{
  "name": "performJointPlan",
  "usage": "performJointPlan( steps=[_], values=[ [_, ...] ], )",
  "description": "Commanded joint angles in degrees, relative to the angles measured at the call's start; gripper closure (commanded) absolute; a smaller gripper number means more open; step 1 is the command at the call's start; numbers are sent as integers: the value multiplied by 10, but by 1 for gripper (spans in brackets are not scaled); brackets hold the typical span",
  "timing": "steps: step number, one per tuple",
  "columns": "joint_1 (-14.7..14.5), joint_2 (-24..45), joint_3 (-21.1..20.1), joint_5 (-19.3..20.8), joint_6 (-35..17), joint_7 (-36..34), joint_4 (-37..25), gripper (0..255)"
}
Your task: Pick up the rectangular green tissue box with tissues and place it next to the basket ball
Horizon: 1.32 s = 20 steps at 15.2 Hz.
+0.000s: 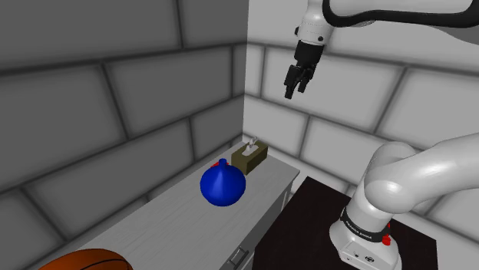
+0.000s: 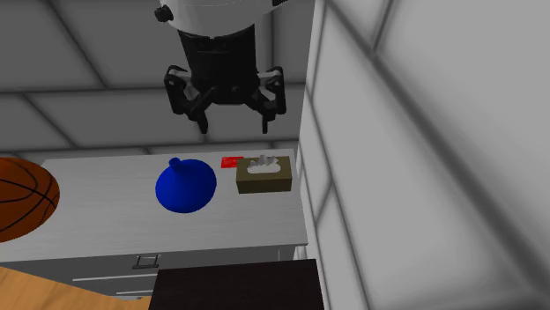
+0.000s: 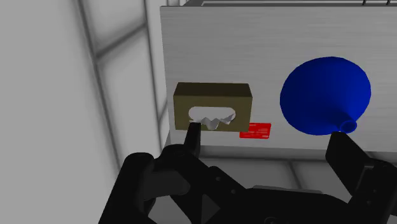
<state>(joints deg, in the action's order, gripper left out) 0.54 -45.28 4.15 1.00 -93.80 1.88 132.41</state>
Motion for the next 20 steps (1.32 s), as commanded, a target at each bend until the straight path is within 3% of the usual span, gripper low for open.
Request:
performJointPlan(
  steps=[1, 12, 20],
  values=[
    [0, 0, 0, 0, 0, 0, 0, 0],
    [18, 80, 29, -67, -275, -64, 154, 0],
    [-12, 223, 64, -168, -491, -63, 198, 0]
  ],
)
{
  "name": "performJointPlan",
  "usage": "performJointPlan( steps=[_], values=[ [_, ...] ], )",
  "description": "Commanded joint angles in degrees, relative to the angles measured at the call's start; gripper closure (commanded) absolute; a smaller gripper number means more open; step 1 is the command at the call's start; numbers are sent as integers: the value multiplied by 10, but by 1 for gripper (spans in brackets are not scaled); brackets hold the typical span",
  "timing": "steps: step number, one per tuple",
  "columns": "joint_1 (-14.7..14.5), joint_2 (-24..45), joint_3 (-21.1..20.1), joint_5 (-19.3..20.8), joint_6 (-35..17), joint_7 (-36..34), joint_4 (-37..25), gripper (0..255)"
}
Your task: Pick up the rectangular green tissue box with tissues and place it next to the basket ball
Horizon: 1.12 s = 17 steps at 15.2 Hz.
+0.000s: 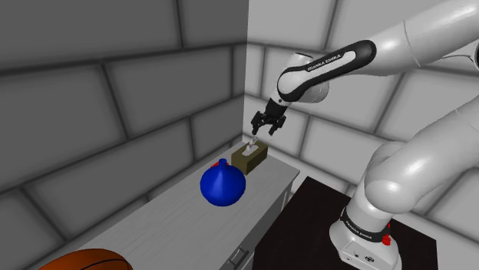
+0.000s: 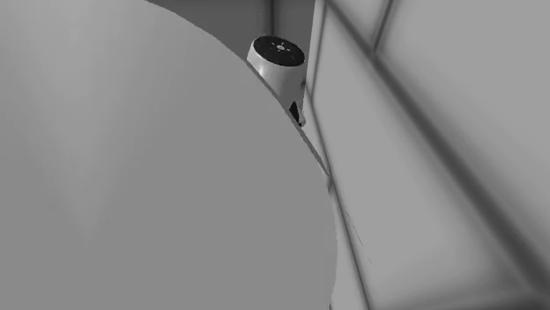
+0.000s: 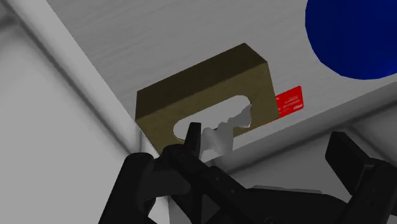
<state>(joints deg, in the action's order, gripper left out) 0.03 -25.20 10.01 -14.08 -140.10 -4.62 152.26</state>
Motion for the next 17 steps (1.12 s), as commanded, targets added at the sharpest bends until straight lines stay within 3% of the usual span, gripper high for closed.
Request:
performJointPlan(
  steps=[1, 5, 13, 17],
  values=[
    [-16, 45, 13, -39, -54, 9, -1, 0],
    [-67, 141, 49, -161, -143, 69, -16, 0],
    [-102, 215, 54, -261, -188, 142, -35, 0],
    [-101, 215, 54, -261, -188, 142, -35, 0]
  ],
)
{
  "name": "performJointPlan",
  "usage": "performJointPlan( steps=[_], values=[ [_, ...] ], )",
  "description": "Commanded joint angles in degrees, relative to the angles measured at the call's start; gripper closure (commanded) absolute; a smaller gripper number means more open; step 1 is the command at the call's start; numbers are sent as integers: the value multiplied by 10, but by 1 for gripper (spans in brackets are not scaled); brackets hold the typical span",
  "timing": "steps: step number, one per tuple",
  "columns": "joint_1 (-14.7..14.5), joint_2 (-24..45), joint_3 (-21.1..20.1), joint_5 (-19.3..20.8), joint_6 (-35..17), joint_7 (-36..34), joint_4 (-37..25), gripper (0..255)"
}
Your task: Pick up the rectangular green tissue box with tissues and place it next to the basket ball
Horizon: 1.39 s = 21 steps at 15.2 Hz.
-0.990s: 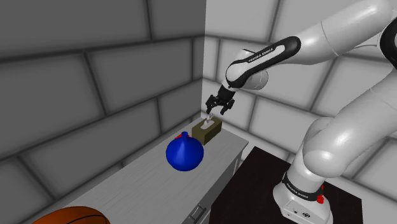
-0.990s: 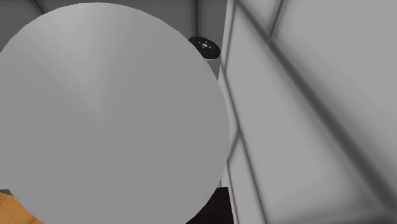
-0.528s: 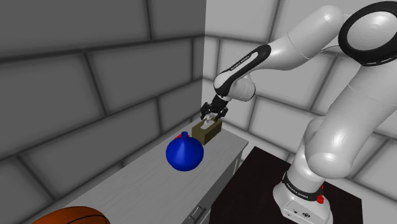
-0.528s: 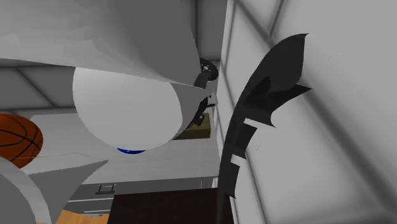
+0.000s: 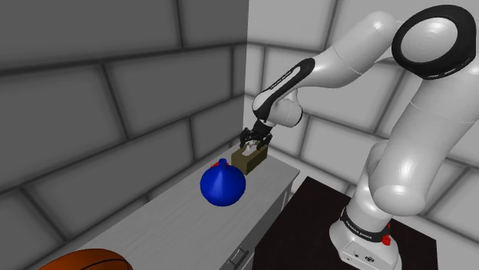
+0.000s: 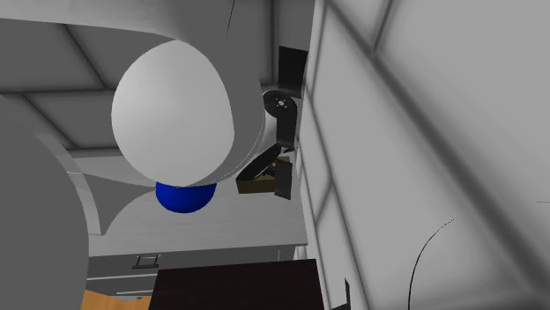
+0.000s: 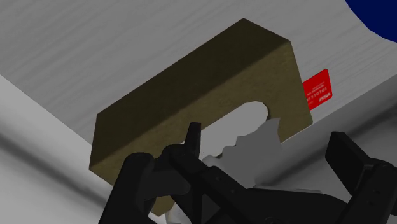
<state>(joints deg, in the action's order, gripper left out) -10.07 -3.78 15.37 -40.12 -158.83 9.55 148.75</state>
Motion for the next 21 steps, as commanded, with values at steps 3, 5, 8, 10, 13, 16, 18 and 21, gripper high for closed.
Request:
performJointPlan(
  steps=[3, 5, 8, 10, 13, 16, 18, 21],
  values=[
    [0, 0, 0, -1, 0, 0, 0, 0],
    [0, 0, 0, -1, 0, 0, 0, 255],
    [0, 0, 0, 0, 0, 0, 0, 255],
    [0, 0, 0, 0, 0, 0, 0, 255],
    [0, 0, 0, 0, 0, 0, 0, 255],
    [5, -16, -1, 30, 10, -26, 1, 255],
    [12, -31, -3, 58, 22, -51, 1, 255],
    [23, -54, -8, 94, 42, -83, -1, 255]
  ],
)
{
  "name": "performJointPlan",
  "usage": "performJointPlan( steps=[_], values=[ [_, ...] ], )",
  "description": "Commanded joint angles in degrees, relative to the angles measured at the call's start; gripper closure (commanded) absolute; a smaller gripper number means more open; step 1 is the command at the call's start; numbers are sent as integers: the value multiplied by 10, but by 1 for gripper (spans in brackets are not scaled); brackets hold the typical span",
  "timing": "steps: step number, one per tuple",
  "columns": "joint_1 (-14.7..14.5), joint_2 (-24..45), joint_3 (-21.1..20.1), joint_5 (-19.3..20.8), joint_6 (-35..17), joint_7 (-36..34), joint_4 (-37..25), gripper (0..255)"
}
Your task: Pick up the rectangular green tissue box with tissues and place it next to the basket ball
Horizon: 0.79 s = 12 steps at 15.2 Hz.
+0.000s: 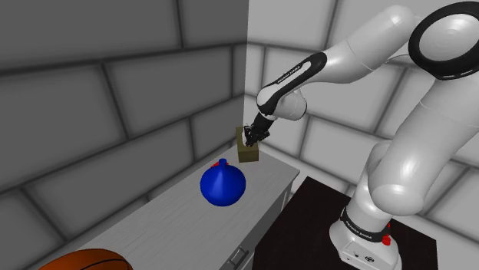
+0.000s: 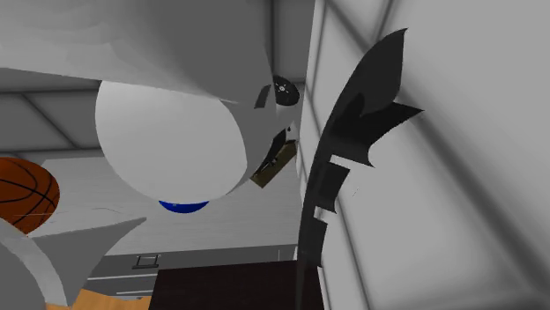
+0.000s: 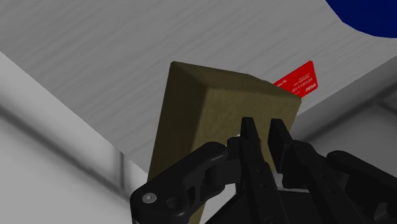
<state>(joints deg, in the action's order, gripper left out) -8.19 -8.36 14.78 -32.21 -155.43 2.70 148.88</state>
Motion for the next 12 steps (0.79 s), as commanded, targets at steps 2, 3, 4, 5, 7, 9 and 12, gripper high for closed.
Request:
performJointPlan(
  steps=[2, 3, 4, 5, 7, 9, 12],
  values=[
    [11, -22, -6, 36, 22, -33, -5, 255],
    [14, -28, -8, 45, 29, -42, -6, 255],
    [18, -35, -10, 54, 37, -50, -8, 255],
    [21, -41, -12, 63, 44, -58, -10, 255],
    [27, -53, -16, 78, 59, -73, -15, 255],
    [32, -64, -19, 91, 74, -86, -20, 255],
    [40, -80, -24, 109, 98, -103, -30, 255]
  ],
)
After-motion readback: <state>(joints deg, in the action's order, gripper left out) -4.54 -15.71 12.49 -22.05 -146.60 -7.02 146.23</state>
